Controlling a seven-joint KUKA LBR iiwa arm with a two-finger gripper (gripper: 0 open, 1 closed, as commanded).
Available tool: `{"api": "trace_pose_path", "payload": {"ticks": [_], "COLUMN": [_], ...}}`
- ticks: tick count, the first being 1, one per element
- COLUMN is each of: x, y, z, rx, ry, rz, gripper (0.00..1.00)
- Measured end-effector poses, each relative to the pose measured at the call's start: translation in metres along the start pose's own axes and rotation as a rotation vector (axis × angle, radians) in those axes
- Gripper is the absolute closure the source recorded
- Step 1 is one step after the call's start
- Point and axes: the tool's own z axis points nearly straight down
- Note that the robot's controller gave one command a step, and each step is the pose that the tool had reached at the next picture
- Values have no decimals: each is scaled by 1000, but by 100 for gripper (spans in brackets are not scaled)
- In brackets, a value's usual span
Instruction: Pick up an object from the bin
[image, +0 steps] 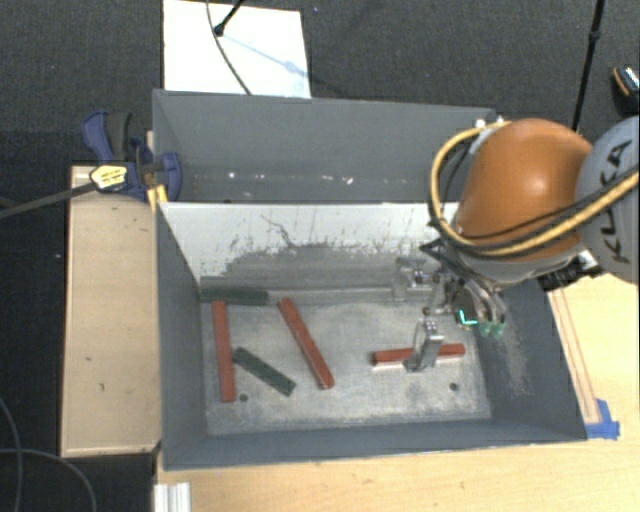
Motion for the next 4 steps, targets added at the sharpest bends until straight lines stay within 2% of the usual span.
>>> {"api": "trace_pose_path", "payload": {"ticks": [1, 2, 3, 4], "x": [34, 8, -36, -34], "y": [3, -56, -82, -80], "z": [123, 161, 162, 162], "rx": [0, 3, 2, 0], "ry": [2, -8, -12, -8], "rz": [-89, -87, -122, -121], "gripper": [0, 0, 0, 100]}}
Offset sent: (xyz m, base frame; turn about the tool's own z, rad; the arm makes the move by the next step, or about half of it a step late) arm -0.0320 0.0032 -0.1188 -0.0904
